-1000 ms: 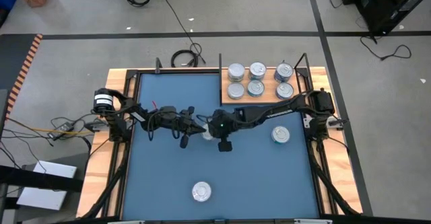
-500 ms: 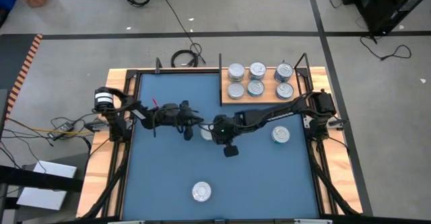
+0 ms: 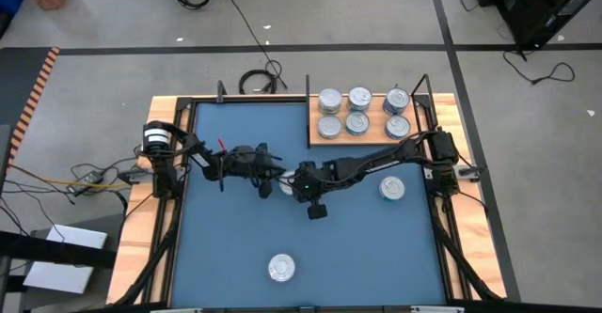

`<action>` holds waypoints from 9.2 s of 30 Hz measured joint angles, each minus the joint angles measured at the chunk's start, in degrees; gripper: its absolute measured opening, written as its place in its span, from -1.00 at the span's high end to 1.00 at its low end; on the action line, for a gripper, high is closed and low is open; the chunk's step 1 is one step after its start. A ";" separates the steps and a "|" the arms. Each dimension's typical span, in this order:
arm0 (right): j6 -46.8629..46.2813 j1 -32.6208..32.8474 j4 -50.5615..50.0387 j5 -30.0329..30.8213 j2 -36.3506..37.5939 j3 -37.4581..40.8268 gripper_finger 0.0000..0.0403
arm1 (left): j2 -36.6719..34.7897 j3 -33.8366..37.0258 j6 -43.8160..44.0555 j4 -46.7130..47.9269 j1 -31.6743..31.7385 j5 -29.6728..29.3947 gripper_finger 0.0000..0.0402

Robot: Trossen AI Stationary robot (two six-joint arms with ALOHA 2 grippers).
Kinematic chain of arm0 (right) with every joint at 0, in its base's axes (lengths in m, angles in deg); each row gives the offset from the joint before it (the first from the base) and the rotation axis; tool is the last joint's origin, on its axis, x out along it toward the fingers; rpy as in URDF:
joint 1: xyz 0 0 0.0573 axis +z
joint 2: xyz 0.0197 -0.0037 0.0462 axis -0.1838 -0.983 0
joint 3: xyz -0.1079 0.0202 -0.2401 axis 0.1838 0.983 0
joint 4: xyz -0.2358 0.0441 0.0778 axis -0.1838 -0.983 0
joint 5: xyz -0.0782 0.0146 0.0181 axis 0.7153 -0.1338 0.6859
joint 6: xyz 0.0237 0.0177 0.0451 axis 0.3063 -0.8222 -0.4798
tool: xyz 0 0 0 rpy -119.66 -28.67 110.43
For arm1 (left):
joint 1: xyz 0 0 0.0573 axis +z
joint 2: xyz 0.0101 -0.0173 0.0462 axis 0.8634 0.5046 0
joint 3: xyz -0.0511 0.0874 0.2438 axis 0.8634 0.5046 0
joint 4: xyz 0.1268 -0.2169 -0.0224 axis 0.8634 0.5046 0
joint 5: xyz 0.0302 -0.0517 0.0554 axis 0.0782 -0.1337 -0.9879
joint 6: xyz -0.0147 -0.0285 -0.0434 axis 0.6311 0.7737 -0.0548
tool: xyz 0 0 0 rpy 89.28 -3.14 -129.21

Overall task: Stack canned seafood by type on shelf
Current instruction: Stack the green tuna can on to the green tuna can on the shelf aligned with the other green tuna can, then stack the green tuna can on to the green tuna can on the shelf

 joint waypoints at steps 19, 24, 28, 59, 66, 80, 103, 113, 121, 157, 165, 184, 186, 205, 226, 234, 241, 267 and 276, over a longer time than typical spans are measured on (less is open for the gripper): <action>-10.28 -0.71 2.86 2.06 3.54 -2.36 0.98 | 0.03 0.15 -1.00 0.85 -0.28 4.34 0.98; -11.45 -1.57 2.30 5.87 3.53 -4.35 0.98 | -0.15 -0.09 -1.42 -0.55 -0.70 8.78 0.98; -12.76 -2.35 1.26 4.81 3.50 -4.45 0.98 | -0.09 0.00 -1.40 -0.98 -1.24 9.37 0.98; -3.85 7.46 -5.02 -5.40 7.59 1.43 0.93 | -0.07 -2.87 -2.89 1.09 -5.06 9.99 0.98; -5.23 8.14 4.99 -6.44 7.59 7.94 0.97 | -0.07 -2.93 -2.87 1.32 -5.25 7.99 0.98; -6.69 7.84 14.84 -6.88 7.68 12.74 0.98 | -0.04 -2.95 -5.74 4.61 -5.27 5.65 0.98; -12.77 5.90 15.70 -2.18 3.50 8.51 0.99 | -0.02 -3.28 -7.44 5.28 -6.91 4.69 0.98; -14.16 5.28 5.62 1.63 4.03 0.59 0.98 | 0.02 -3.19 -7.45 6.65 -6.88 4.56 0.98; -19.86 4.59 1.12 7.27 4.09 -3.70 0.98 | -0.04 -3.37 -7.48 5.98 -7.15 7.32 0.97; -15.74 2.92 -2.96 5.75 4.68 -4.89 -0.25 | -0.04 -3.25 -8.68 6.64 -7.02 7.41 0.97; -15.55 0.82 -2.77 5.21 4.79 -4.85 -0.26 | -0.04 -3.21 -8.68 6.71 -6.97 7.24 0.97; -0.55 0.92 -1.15 0.97 4.79 -2.21 -0.11 | -0.04 -3.19 -8.66 6.95 -6.99 7.37 0.97; -0.58 0.91 0.48 0.65 4.79 -1.47 -0.08 | -0.04 -3.19 -8.66 6.96 -6.99 7.39 0.97; -1.25 -0.36 3.91 -1.55 2.89 -0.87 0.08 | -0.07 -3.17 -8.19 6.19 -6.99 7.43 0.97; -0.95 1.76 1.77 3.46 7.03 -0.81 0.29 | -1.53 -0.67 -5.62 1.80 -4.83 8.35 0.97; -0.73 3.74 -3.21 13.62 12.26 -0.85 0.29 | -1.90 4.10 -2.83 -9.88 -3.00 8.34 0.97; -0.85 5.06 -8.93 21.77 15.61 -0.85 0.29 | -1.88 4.81 -2.45 -12.17 -2.86 9.32 0.97; -11.17 9.00 -34.80 48.17 22.57 0.87 0.29 | -1.84 4.76 0.08 -13.05 -2.86 11.07 0.97; 6.62 4.11 -16.48 58.36 24.14 13.74 0.29 | -1.84 4.76 0.30 -13.86 -2.81 11.53 0.98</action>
